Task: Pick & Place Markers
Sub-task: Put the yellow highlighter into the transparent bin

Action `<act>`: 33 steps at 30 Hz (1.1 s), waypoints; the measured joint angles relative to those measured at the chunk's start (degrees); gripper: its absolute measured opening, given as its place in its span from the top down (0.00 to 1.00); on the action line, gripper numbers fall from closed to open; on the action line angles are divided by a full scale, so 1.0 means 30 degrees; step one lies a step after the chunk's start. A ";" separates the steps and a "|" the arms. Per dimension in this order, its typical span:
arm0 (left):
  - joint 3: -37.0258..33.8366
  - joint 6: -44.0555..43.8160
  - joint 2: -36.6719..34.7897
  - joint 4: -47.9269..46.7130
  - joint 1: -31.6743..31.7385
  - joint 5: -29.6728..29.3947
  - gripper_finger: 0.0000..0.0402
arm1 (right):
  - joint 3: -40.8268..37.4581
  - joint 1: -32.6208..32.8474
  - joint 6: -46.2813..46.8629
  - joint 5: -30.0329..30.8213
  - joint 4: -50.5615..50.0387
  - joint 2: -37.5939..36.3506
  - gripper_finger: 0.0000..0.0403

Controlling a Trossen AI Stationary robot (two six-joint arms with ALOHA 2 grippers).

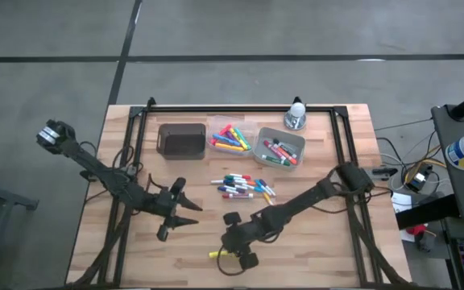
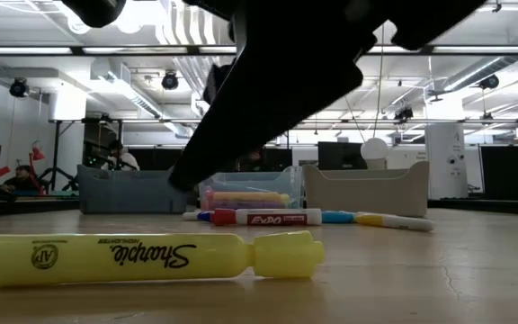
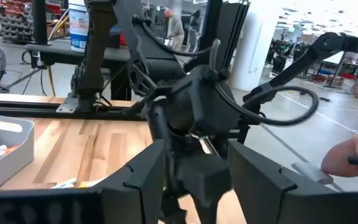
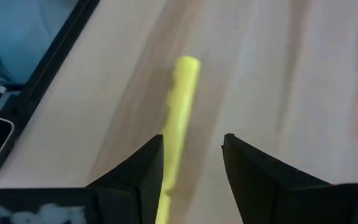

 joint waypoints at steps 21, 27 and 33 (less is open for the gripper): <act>0.0000 -0.0125 0.0000 0.0175 -0.0118 0.0034 0.58 | 0.4086 0.0014 0.0526 -0.0813 -0.4113 0.3044 0.76; 0.0000 -0.0138 0.0000 0.0175 -0.0155 0.0031 0.58 | 0.4305 -0.0097 0.0526 -0.0309 -0.4944 0.3037 0.86; 0.0000 -0.0138 0.0000 0.0175 -0.0155 0.0035 0.58 | 0.4298 -0.0183 0.0230 0.0350 -0.5013 0.3003 0.85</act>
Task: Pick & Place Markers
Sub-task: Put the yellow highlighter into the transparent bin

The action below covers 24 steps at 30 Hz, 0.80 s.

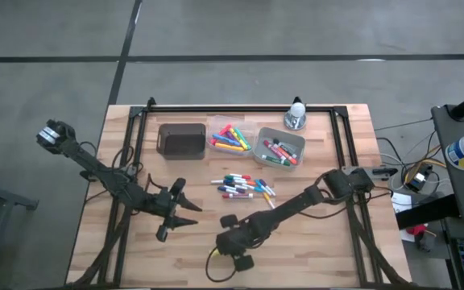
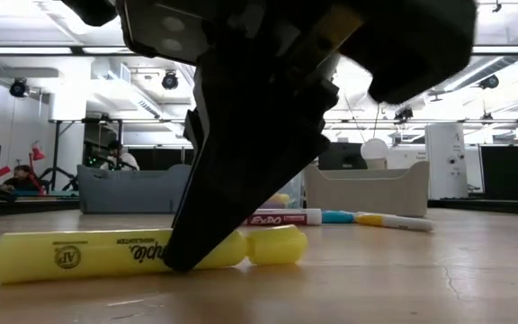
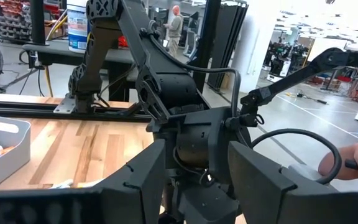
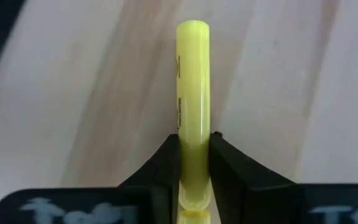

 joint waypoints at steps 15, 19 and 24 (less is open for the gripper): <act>0.0000 0.0007 0.0000 0.0000 0.0000 0.0061 0.58 | 0.0036 -0.0022 -0.0804 0.9595 -0.2731 -0.0702 0.85; 0.0000 0.0007 0.0000 0.0000 0.0000 0.0058 0.58 | 0.0036 -0.0188 -0.2030 1.3523 -0.3448 -0.0724 0.85; 0.0000 -0.0096 0.0000 0.0000 -0.0007 0.0066 0.58 | 0.0036 -0.1117 -0.3369 1.9128 -0.4077 -0.0744 0.85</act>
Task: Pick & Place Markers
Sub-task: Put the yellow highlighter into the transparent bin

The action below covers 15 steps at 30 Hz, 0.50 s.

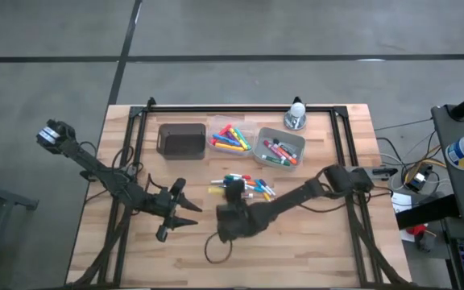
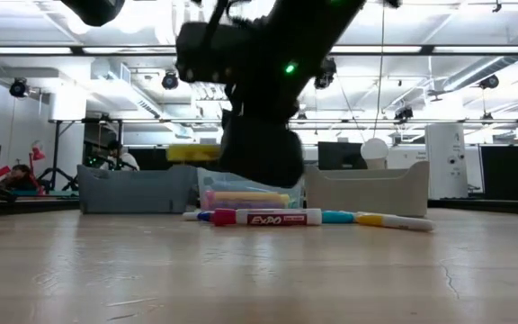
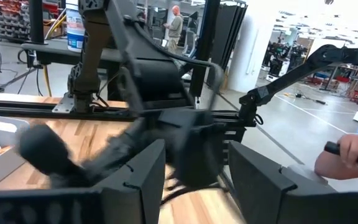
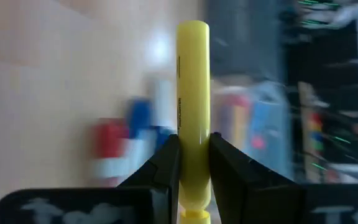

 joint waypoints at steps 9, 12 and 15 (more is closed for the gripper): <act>0.0000 -0.0047 0.0000 0.0000 0.0000 0.0000 0.58 | 0.0000 -0.3100 -0.2087 0.1216 0.0034 -0.0016 0.85; 0.0000 -0.0055 0.0000 0.0000 -0.0006 0.0023 0.58 | 0.0006 -0.4387 -0.2585 0.1233 0.0046 -0.0045 0.85; 0.0000 -0.0057 0.0000 0.0000 -0.0007 0.0131 0.58 | 0.0007 -0.5555 -0.3023 0.1236 0.0145 -0.0085 0.85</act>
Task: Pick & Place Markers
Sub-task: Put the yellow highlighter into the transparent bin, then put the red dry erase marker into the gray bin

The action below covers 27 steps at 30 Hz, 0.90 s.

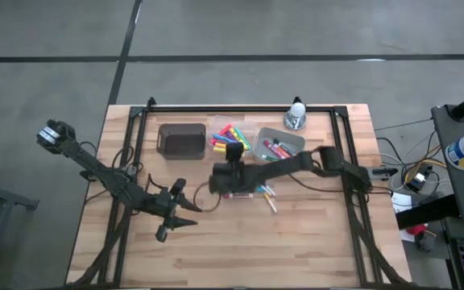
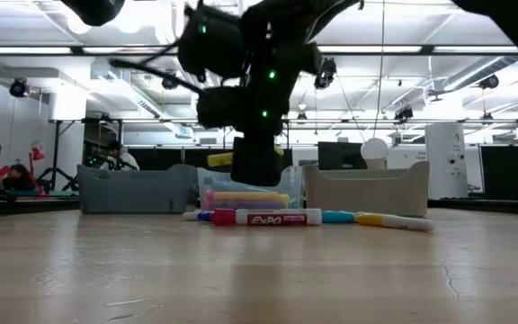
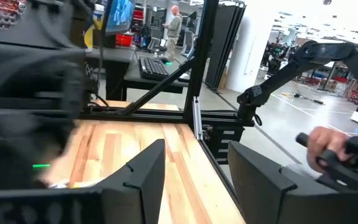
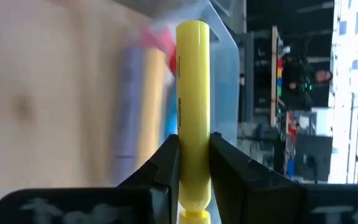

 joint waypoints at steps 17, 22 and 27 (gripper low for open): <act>0.0000 0.0007 0.0000 0.0000 0.0000 0.0022 0.58 | 0.2111 -0.4332 -0.0754 -0.4666 0.0007 -0.0062 0.80; 0.0000 0.0000 0.0000 0.0000 0.0000 0.0022 0.58 | 0.3166 -0.4489 -0.0387 -0.5099 -0.1023 -0.0062 0.67; 0.0000 -0.0160 0.0000 0.0000 0.0000 0.0105 0.58 | 0.4124 -0.4453 -0.0080 -0.5091 -0.2704 -0.0062 0.52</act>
